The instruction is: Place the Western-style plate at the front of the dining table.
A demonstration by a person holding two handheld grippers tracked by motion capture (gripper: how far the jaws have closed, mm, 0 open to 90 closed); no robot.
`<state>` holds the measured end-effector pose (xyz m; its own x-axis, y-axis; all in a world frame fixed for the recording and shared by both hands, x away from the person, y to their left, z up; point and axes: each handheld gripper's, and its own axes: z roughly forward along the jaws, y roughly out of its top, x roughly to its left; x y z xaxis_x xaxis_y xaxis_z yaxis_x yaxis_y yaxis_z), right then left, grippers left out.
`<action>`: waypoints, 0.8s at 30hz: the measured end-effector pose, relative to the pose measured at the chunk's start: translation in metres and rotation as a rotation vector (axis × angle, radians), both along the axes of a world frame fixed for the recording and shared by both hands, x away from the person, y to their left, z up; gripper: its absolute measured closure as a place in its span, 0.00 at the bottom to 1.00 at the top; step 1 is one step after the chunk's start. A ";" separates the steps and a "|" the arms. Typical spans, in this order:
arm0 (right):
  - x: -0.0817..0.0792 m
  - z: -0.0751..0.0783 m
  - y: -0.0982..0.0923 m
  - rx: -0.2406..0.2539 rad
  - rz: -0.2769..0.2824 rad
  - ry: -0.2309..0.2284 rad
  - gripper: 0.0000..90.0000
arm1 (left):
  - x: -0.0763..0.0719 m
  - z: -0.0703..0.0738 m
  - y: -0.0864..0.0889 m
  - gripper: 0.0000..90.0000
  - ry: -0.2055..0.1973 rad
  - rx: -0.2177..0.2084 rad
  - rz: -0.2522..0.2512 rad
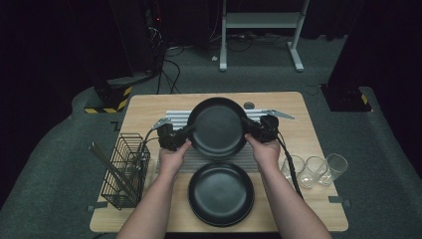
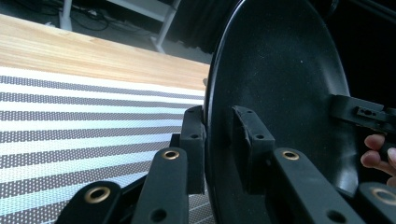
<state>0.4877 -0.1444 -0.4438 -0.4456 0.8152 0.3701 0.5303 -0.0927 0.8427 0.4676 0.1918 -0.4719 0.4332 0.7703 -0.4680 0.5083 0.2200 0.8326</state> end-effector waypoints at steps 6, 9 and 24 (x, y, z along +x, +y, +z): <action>0.006 -0.009 0.002 -0.007 0.001 0.021 0.85 | 0.005 -0.005 0.002 0.83 0.021 0.009 0.001; 0.008 -0.012 0.002 -0.002 0.001 0.023 0.85 | 0.006 -0.004 0.001 0.84 0.021 0.014 0.007; 0.020 -0.030 0.008 -0.016 -0.002 0.056 0.85 | 0.017 -0.020 0.005 0.83 0.061 0.035 0.020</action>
<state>0.5074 -0.1361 -0.4740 -0.4230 0.8221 0.3810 0.5767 -0.0801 0.8130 0.4847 0.1971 -0.4922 0.3894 0.7945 -0.4659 0.5540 0.2021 0.8076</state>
